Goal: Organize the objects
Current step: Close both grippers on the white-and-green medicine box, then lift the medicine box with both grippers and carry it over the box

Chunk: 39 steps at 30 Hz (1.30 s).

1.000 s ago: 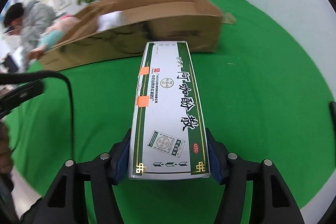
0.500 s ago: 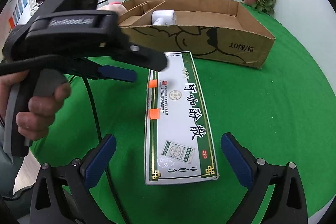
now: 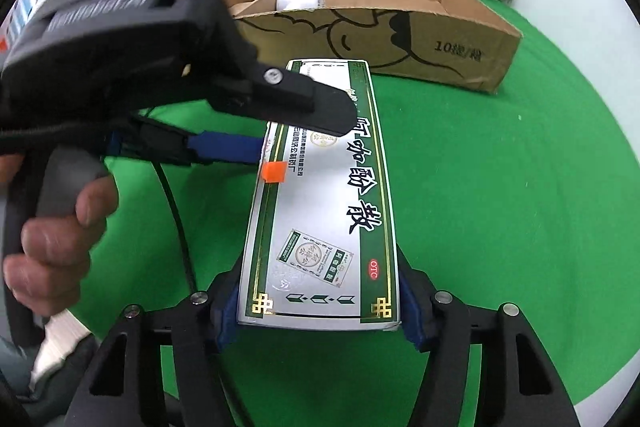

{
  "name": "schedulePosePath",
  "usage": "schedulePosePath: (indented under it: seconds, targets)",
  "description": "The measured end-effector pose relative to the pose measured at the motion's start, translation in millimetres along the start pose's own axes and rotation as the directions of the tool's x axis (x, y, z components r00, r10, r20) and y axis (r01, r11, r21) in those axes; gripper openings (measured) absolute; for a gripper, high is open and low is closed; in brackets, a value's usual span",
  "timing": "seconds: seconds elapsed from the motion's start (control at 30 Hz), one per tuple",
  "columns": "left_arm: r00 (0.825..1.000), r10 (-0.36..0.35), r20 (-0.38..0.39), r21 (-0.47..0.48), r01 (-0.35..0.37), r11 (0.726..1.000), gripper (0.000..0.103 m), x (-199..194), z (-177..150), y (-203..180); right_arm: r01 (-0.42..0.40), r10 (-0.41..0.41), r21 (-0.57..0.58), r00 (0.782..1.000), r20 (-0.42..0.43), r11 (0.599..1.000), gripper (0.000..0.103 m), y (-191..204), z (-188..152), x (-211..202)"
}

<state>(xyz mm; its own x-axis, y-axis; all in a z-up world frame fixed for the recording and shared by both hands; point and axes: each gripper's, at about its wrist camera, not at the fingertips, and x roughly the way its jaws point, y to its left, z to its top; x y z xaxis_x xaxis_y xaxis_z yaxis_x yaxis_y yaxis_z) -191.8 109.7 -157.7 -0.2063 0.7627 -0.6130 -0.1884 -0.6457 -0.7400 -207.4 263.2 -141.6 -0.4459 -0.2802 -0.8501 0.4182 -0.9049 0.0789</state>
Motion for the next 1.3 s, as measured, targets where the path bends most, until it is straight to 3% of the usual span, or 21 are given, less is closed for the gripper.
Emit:
schedulePosePath:
  seconds: [0.23, 0.47, 0.73, 1.07, 1.17, 1.3]
  targets:
    - [0.999, 0.052, -0.001, -0.002, -0.052, 0.999, 0.052, 1.6, -6.3, -4.9, -0.059, 0.059, 0.092, 0.998, -0.007, 0.994, 0.06, -9.0, 6.2, -0.8]
    - [0.999, 0.05, 0.015, 0.004, -0.05, 0.999, 0.049, -3.5, -13.4, -13.8, -0.07, 0.07, 0.096, 0.998, 0.005, 0.993, 0.059, -8.9, 11.4, -5.6]
    - [0.996, 0.029, 0.09, 0.11, -0.039, 0.993, 0.047, -30.0, -4.3, -60.0, 0.002, -0.009, 0.058, 0.992, 0.125, 0.998, 0.059, 9.9, 20.8, -37.7]
    - [0.976, 0.012, 0.215, 0.251, -0.068, 0.966, 0.046, -85.6, 57.4, -127.5, 0.053, -0.063, 0.04, 0.953, 0.295, 0.998, 0.058, 6.5, 100.0, -81.6]
    - [0.974, 0.019, 0.226, 0.268, -0.081, 0.96, 0.046, -93.3, 79.6, -140.0, 0.059, -0.068, 0.038, 0.946, 0.317, 0.998, 0.059, 2.7, 126.2, -88.6]
    - [0.973, 0.034, 0.229, 0.272, -0.098, 0.957, 0.046, -101.1, 107.4, -143.8, 0.039, -0.05, 0.043, 0.952, 0.301, 0.998, 0.059, -7.0, 164.6, -89.8]
